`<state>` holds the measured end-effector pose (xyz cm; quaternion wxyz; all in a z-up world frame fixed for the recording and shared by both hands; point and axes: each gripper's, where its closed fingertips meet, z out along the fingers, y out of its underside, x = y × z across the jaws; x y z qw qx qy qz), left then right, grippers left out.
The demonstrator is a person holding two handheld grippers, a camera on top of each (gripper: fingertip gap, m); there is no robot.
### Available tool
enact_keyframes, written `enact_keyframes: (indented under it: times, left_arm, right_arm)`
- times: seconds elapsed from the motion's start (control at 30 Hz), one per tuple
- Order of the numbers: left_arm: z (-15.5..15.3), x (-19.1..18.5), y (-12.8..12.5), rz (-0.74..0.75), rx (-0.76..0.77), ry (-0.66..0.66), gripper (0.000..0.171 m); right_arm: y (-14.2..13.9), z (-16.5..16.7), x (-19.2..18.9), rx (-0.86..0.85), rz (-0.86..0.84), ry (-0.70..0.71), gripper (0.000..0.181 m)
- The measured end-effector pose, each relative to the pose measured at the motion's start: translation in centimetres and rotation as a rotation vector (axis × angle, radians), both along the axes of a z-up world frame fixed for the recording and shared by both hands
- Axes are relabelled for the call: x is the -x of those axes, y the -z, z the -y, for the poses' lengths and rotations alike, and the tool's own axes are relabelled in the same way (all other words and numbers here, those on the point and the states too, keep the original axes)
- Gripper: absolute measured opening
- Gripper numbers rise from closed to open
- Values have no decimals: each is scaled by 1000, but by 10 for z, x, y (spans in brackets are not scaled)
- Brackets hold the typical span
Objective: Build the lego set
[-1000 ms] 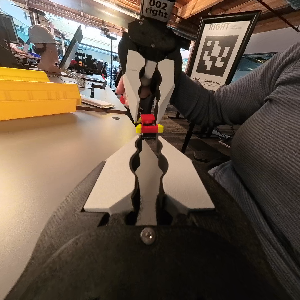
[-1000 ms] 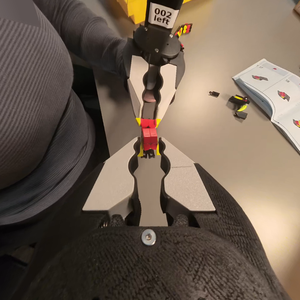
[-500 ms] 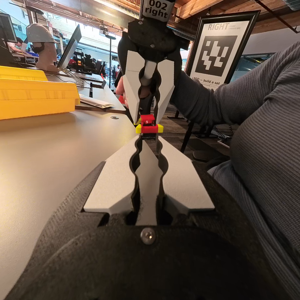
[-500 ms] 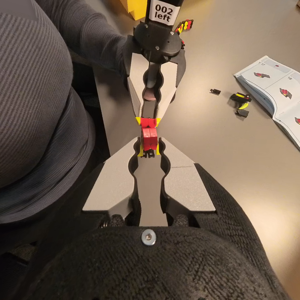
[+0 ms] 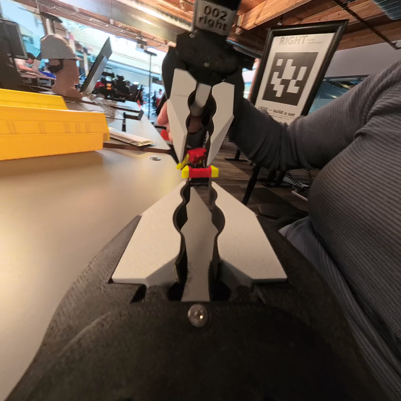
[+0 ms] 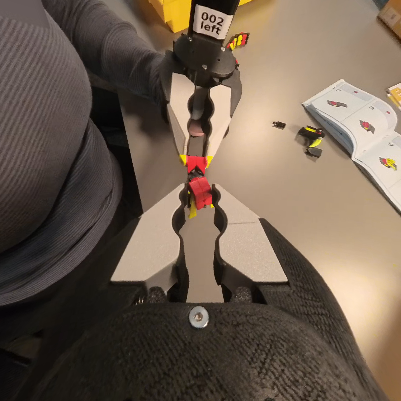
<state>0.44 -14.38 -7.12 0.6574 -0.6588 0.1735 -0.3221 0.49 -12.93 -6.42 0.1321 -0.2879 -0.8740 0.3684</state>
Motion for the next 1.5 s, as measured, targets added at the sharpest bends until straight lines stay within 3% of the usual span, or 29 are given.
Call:
enact_keyframes:
  times: [0.1,0.23,0.37,0.57,0.73,0.87,1.1,1.37,1.5]
  left_arm:
    - [-6,9,9,-56,37,-64,15]
    - [-5,16,6,-50,25,-76,15]
    - [-1,22,-4,17,-3,-61,15]
    - [-1,32,-5,18,-8,-94,15]
    - [-2,31,-2,5,1,-94,15]
    - [-2,30,-1,-6,5,-91,15]
    - [-2,30,0,2,9,-90,15]
    - [-3,31,1,3,15,-89,15]
    - [-3,30,2,2,20,-82,15]
  right_arm:
    - [6,-25,8,-73,-10,94,20]
    - [59,-89,6,-371,118,272,20]
    - [101,-101,-1,-429,205,296,20]
    - [117,-99,-1,-336,214,332,20]
    - [118,-97,3,-265,193,357,22]
    - [114,-94,1,-204,177,365,38]
    - [117,-105,-15,-166,204,423,39]
    - [111,-65,-32,-63,222,298,38]
    - [98,-69,-22,-33,142,304,36]
